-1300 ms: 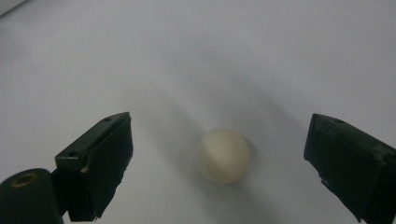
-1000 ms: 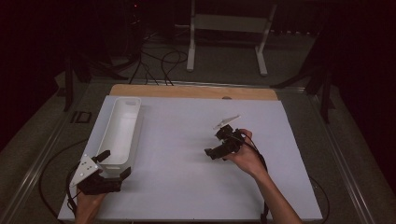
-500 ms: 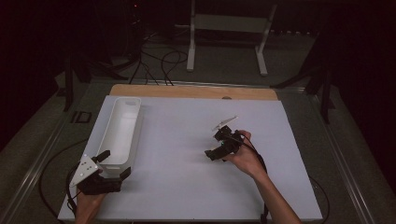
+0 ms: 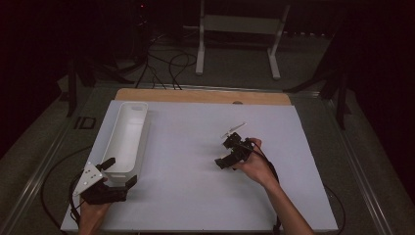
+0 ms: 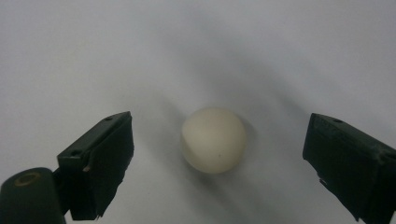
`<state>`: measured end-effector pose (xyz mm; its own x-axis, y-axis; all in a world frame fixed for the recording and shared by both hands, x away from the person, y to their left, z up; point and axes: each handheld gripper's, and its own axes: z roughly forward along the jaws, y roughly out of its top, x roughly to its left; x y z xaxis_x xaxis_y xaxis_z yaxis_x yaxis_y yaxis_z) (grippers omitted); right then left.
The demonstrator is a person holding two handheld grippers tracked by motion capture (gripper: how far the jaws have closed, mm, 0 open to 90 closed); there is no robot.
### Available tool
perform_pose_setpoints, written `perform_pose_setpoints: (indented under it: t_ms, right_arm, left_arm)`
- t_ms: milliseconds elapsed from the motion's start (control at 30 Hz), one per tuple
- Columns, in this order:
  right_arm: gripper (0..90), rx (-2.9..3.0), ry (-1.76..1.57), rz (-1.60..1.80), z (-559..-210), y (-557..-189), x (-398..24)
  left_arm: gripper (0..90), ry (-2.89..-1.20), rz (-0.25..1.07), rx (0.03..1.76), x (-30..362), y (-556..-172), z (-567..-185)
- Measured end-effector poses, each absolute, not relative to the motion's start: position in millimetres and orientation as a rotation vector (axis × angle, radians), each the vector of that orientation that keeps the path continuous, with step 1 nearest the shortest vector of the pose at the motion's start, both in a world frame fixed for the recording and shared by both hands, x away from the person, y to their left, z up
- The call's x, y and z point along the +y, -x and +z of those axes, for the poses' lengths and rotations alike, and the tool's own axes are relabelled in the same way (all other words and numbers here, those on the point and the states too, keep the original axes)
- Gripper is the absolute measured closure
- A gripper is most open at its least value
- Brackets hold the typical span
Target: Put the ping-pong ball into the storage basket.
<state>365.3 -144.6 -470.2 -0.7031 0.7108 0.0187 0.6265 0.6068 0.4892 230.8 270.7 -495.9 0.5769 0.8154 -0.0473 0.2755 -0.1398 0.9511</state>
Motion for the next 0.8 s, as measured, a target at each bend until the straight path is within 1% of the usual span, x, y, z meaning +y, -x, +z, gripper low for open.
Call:
perform_pose_setpoints:
  t_ms: [433,600,800]
  right_arm:
    - [8.4,2.668,-1.126,0.673,-477.8,-367.9,-142.3]
    - [10.1,2.662,-1.120,0.657,-478.2,-368.5,-141.5]
    - [14.1,2.668,-1.115,0.634,-480.5,-369.2,-140.1]
  left_arm:
    - [0.0,-1.696,0.606,0.915,270.7,-230.8,-495.8]
    - [0.0,-1.695,0.606,0.916,270.9,-230.8,-495.8]
    - [0.0,-1.693,0.606,0.918,271.1,-230.7,-495.8]
